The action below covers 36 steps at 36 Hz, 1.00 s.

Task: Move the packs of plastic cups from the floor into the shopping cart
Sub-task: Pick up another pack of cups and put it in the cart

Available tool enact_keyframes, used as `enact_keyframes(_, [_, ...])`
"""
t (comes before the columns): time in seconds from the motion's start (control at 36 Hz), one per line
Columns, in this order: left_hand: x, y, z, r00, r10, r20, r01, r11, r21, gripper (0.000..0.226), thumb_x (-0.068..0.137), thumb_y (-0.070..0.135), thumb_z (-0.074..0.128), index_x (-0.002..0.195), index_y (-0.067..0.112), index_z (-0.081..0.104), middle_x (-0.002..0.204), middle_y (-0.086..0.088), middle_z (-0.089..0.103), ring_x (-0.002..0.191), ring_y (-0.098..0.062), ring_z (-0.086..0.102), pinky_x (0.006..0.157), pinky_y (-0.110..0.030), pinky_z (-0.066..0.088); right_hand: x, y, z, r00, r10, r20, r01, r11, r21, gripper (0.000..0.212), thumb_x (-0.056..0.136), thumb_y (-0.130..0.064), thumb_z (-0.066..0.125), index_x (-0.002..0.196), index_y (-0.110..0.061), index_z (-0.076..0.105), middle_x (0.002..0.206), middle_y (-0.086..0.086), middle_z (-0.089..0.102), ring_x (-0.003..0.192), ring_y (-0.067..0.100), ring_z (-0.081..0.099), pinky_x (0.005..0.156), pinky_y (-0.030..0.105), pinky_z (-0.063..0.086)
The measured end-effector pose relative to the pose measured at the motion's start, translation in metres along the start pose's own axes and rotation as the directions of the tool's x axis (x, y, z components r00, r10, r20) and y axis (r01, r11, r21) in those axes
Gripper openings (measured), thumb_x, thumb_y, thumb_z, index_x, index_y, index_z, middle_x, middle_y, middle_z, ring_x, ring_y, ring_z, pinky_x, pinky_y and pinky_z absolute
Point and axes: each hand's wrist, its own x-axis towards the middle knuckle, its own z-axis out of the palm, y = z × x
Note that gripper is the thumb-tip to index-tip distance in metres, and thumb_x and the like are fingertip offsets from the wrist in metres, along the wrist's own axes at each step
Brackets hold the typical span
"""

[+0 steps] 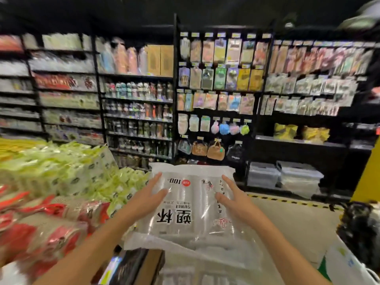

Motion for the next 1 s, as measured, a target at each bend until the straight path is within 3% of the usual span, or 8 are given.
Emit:
enact_keyframes(0.11, [-0.024,-0.003,-0.031,0.993,-0.095,-0.067,0.093,0.995,-0.042,0.064,0.099,0.053,0.043,0.153,0.05,0.009,0.163,0.002,0.019,0.146,-0.029,0.027,0.116,-0.052,0.028,0.006,-0.034,0.005,0.998,-0.044,0.045,0.046,0.998,-0.051,0.071,0.095,-0.058,0.053,0.155,-0.049,0.016,0.162,-0.001,0.031,0.142,0.027,0.04,0.11,0.045,0.038])
enact_keyframes(0.25, [-0.058,-0.009,-0.062,0.968,-0.202,-0.147,0.196,0.979,-0.057,0.064,0.101,0.049,0.043,0.155,0.045,0.008,0.163,0.002,0.016,0.147,-0.027,0.026,0.115,-0.048,0.027,0.019,-0.074,0.023,0.976,-0.152,0.157,0.158,0.987,-0.028,0.07,0.097,-0.05,0.055,0.157,-0.043,0.018,0.163,0.001,0.028,0.144,0.028,0.036,0.114,0.046,0.034])
enact_keyframes(0.42, [-0.117,-0.014,-0.087,0.884,-0.372,-0.283,0.343,0.928,-0.148,0.063,0.102,0.046,0.043,0.156,0.041,0.01,0.165,0.003,0.012,0.148,-0.027,0.022,0.116,-0.045,0.024,0.038,-0.115,0.062,0.886,-0.32,0.336,0.327,0.944,0.036,0.07,0.097,-0.052,0.054,0.157,-0.04,0.02,0.164,-0.005,0.026,0.145,0.026,0.036,0.115,0.047,0.033])
enact_keyframes(0.58, [-0.195,-0.029,-0.096,0.709,-0.575,-0.408,0.558,0.811,-0.173,0.064,0.1,0.051,0.042,0.156,0.042,0.011,0.165,0.004,0.01,0.148,-0.027,0.024,0.119,-0.045,0.024,0.024,-0.153,0.115,0.717,-0.494,0.491,0.491,0.859,0.147,0.07,0.096,-0.055,0.055,0.156,-0.04,0.022,0.163,-0.004,0.026,0.145,0.025,0.034,0.113,0.044,0.032])
enact_keyframes(0.69, [-0.26,-0.034,-0.094,0.56,-0.68,-0.473,0.667,0.709,-0.229,0.063,0.101,0.05,0.041,0.156,0.042,0.011,0.164,0.002,0.018,0.143,-0.029,0.035,0.114,-0.039,0.028,-0.01,-0.18,0.148,0.602,-0.553,0.576,0.533,0.815,0.225,0.067,0.096,-0.052,0.057,0.155,-0.042,0.026,0.161,-0.004,0.032,0.142,0.024,0.038,0.107,0.037,0.034])
enact_keyframes(0.83, [-0.356,-0.029,-0.09,0.391,-0.751,-0.532,0.723,0.609,-0.328,0.064,0.102,0.045,0.042,0.157,0.038,0.01,0.164,0.001,0.016,0.146,-0.026,0.028,0.112,-0.032,0.025,-0.073,-0.212,0.19,0.412,-0.629,0.659,0.58,0.739,0.342,0.074,0.083,-0.071,0.058,0.149,-0.052,0.029,0.164,-0.005,0.024,0.146,0.026,0.032,0.117,0.05,0.03])
enact_keyframes(0.89, [-0.396,-0.024,-0.089,0.302,-0.767,-0.566,0.75,0.558,-0.355,0.064,0.102,0.046,0.042,0.157,0.037,0.011,0.164,0.002,0.016,0.147,-0.024,0.025,0.113,-0.03,0.022,-0.105,-0.23,0.205,0.338,-0.649,0.681,0.623,0.697,0.355,0.07,0.091,-0.061,0.058,0.153,-0.045,0.028,0.164,-0.004,0.025,0.146,0.025,0.033,0.117,0.043,0.028])
enact_keyframes(1.0, [-0.481,-0.013,-0.086,0.117,-0.798,-0.591,0.763,0.453,-0.46,0.063,0.101,0.048,0.043,0.156,0.042,0.012,0.162,-0.003,0.021,0.145,-0.028,0.028,0.112,-0.031,0.025,-0.175,-0.268,0.232,0.182,-0.68,0.71,0.649,0.626,0.433,0.068,0.095,-0.054,0.058,0.155,-0.042,0.027,0.163,-0.001,0.027,0.143,0.03,0.037,0.111,0.044,0.033])
